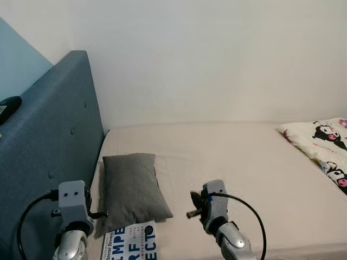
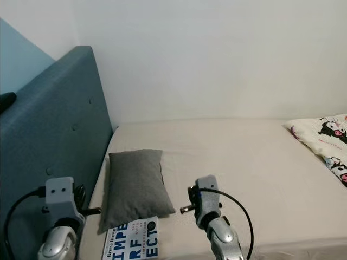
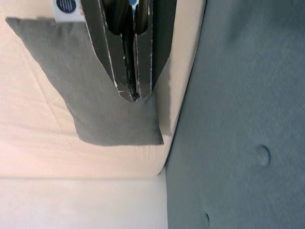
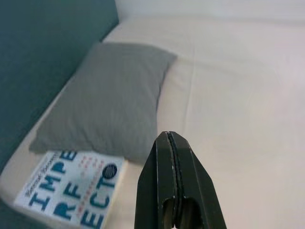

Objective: Clean up the room

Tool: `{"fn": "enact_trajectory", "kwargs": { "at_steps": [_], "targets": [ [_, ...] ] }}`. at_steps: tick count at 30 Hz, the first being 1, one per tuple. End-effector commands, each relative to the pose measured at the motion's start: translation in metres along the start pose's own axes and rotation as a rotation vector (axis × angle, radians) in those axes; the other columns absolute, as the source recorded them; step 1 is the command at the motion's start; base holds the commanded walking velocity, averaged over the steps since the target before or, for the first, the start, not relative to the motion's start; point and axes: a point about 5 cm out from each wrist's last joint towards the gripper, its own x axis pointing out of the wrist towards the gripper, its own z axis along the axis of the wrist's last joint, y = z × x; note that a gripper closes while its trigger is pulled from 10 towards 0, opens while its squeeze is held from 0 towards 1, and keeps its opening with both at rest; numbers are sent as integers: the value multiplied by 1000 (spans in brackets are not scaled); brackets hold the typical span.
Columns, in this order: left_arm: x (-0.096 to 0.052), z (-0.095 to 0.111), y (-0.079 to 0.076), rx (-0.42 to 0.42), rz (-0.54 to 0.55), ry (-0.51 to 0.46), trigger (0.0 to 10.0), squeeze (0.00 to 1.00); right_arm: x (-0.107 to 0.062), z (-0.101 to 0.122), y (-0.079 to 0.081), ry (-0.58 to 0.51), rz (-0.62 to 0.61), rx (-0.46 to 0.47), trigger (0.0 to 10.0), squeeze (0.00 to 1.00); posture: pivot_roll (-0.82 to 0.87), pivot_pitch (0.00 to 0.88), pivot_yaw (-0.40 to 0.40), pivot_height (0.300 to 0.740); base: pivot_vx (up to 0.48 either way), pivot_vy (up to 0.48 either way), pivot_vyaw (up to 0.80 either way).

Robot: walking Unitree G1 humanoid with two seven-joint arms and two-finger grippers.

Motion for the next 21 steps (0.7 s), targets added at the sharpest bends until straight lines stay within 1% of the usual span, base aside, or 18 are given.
{"fn": "enact_trajectory", "kwargs": {
  "at_steps": [1,5,11,14,17,19,21],
  "targets": [
    [-4,-8,-4,-9,-13,29,10000,0,0,-3,1,20,11,-22,10000,0,4,69,-84,740,0,0,0],
    [-5,-10,-7,1,-32,37,10000,0,0,-3,2,19,20,-28,10000,0,5,71,-86,740,0,0,0],
    [-6,-10,-13,25,-55,35,10000,0,1,-3,4,26,31,-55,10000,0,5,71,-91,740,0,-474,761],
    [-6,-9,-16,6,-52,34,10000,0,2,-3,4,25,29,-61,10000,0,4,69,-93,740,0,-472,800],
    [-6,-9,-17,-13,-48,28,10000,0,1,-3,3,28,25,-57,10000,0,4,70,-97,740,0,-337,800],
    [-5,-11,-16,-29,-40,42,10000,0,1,-4,1,24,16,-29,10000,0,3,70,-97,740,0,0,0],
    [-5,-12,-15,-39,-27,50,10000,0,0,-4,0,23,17,-19,10000,0,2,71,-97,740,0,0,0]
  ]
}}
